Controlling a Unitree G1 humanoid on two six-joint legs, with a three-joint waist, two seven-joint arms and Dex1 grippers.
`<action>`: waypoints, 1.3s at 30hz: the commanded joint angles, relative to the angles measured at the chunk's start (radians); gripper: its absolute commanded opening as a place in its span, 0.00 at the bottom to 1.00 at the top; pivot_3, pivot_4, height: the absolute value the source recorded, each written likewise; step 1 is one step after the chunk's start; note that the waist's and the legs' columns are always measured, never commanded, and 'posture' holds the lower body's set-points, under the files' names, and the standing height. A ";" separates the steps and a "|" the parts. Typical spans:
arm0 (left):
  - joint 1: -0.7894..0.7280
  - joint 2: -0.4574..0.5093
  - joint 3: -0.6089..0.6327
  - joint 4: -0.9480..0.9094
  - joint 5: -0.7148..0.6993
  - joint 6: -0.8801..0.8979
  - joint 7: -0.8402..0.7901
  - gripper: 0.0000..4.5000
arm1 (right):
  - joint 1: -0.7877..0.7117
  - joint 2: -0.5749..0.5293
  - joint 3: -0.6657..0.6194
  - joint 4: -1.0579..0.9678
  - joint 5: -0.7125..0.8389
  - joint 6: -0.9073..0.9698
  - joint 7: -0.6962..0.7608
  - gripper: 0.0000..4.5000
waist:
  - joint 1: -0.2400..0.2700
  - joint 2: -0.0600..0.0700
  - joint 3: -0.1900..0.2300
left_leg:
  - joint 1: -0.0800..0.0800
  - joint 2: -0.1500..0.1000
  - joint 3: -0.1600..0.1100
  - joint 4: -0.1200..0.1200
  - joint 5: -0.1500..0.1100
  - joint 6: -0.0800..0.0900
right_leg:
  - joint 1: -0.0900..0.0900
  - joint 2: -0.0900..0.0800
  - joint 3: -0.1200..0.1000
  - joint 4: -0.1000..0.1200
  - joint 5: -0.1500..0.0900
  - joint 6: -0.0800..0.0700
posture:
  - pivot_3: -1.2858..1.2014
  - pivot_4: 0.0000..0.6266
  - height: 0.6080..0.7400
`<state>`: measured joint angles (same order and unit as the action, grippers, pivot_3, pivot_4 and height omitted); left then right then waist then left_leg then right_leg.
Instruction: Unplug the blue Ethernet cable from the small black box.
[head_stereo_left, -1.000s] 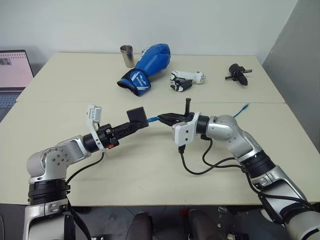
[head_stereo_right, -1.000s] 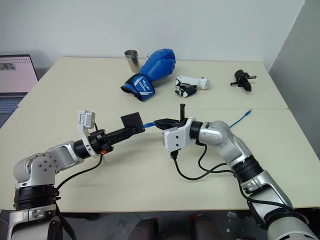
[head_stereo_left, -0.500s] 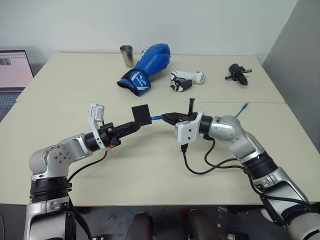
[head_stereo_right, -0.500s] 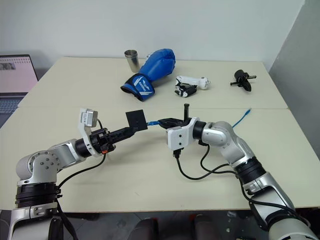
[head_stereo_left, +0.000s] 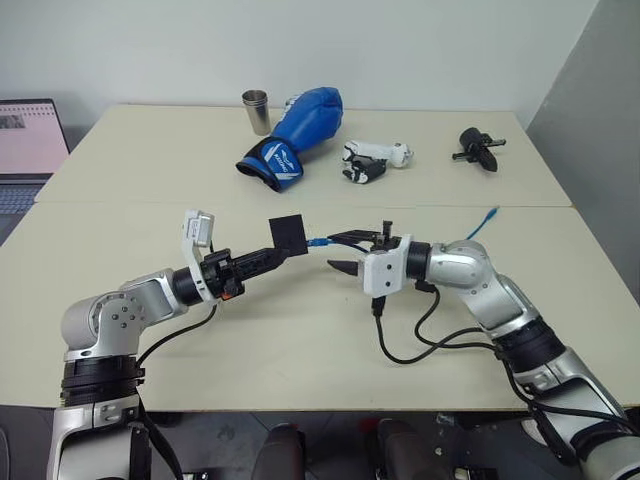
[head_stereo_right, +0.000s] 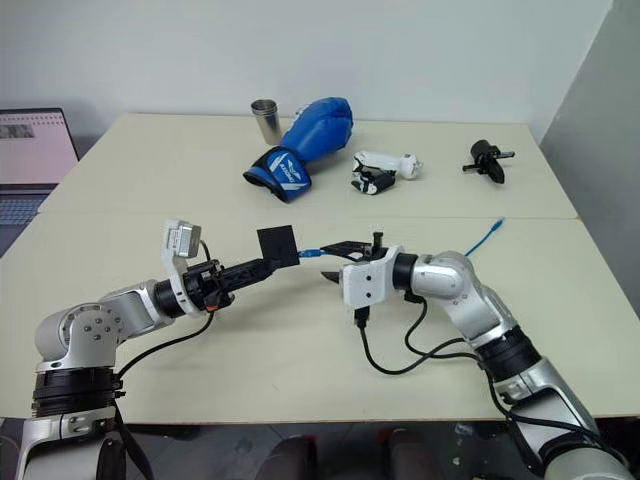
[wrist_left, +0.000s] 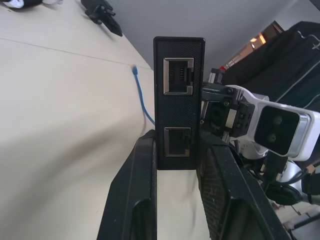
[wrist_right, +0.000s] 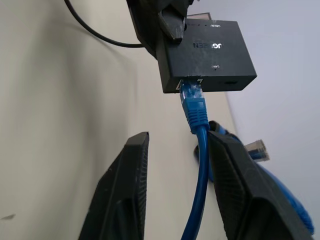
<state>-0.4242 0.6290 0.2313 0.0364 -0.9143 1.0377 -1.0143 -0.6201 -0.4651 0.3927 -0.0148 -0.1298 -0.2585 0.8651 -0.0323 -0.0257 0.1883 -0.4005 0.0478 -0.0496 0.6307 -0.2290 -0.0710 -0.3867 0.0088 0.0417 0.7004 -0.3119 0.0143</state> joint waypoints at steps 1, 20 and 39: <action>0.005 0.050 -0.057 -0.062 0.034 -0.034 -0.068 0.17 | 0.041 -0.009 -0.053 -0.257 0.254 0.311 0.095 0.55 | -0.001 0.000 0.000 | 0.000 0.000 -0.001 0.000 0.000 0.000 | 0.000 0.000 0.000 0.000 0.000 0.000 | 0.52 0.24 1.00; -0.082 0.115 -0.160 -0.053 0.107 -0.127 -0.251 0.17 | 0.036 0.039 -0.216 -0.289 0.714 1.069 0.037 0.55 | -0.002 0.000 0.000 | -0.001 0.000 0.001 0.000 0.000 0.000 | -0.001 0.001 -0.001 -0.001 0.000 0.000 | 0.52 0.24 1.00; -0.063 0.126 -0.155 -0.078 0.109 -0.142 -0.270 0.17 | -0.008 0.095 -0.289 -0.170 0.849 1.207 0.010 0.55 | -0.001 0.000 0.000 | -0.001 0.000 0.001 -0.001 0.000 0.001 | -0.001 0.002 -0.001 -0.002 0.000 0.000 | 0.52 0.24 1.00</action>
<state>-0.4852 0.7401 0.0656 -0.0081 -0.8006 0.9100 -1.2739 -0.6087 -0.3751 0.1318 -0.1690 0.6916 0.9488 0.8722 -0.0337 -0.0256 0.1884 -0.4013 0.0480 -0.0491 0.6298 -0.2293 -0.0704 -0.3881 0.0104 0.0404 0.6986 -0.3121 0.0146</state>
